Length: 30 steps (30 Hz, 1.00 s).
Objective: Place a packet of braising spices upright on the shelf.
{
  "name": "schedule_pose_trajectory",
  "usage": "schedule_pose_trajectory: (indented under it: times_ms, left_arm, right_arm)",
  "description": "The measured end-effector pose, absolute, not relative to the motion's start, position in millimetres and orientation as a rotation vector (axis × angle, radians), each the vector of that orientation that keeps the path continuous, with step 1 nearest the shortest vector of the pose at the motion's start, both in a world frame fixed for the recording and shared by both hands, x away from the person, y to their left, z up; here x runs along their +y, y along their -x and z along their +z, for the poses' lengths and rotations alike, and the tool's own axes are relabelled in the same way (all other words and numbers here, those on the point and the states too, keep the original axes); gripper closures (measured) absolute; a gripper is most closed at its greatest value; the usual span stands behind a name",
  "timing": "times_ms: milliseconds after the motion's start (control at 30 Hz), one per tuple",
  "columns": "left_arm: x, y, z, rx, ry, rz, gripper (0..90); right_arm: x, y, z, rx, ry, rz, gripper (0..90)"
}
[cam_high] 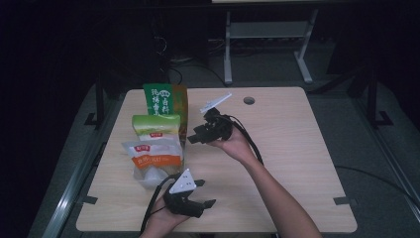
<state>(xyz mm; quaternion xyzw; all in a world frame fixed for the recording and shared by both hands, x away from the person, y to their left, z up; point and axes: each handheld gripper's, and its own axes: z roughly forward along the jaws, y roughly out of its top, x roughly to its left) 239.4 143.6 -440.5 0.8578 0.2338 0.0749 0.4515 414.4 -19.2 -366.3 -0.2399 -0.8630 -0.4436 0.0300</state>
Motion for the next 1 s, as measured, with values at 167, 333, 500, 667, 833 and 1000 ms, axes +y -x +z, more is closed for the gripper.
schedule_pose_trajectory:
  times_ms: [167,333,500,667,833,1000]
  left_arm:
    - [143.9,-240.4,-440.1,0.587,-2.121,0.184,27.5]
    - [142.4,-240.3,-441.3,0.585,-2.131,0.179,27.3]
    - [142.4,-240.3,-441.6,0.59,-2.131,0.177,27.3]
    - [143.4,-240.1,-441.0,0.59,-2.128,0.181,27.2]
    - [143.8,-240.8,-440.6,0.593,-2.119,0.183,27.1]
    - [144.6,-241.1,-440.2,0.595,-2.12,0.183,27.1]
  right_arm:
    - [-35.8,-415.3,-367.4,-2.669,0.774,-1.368,43.8]
    - [-48.6,-415.5,-368.1,-2.662,0.82,-1.366,39.5]
    - [-57.4,-414.8,-369.2,-2.657,0.849,-1.37,36.7]
    - [-66.1,-413.7,-369.6,-2.655,0.872,-1.361,34.8]
    - [-75.7,-412.1,-369.0,-2.661,0.89,-1.362,33.9]
    - [-84.7,-411.3,-370.9,-2.65,0.926,-1.352,32.4]
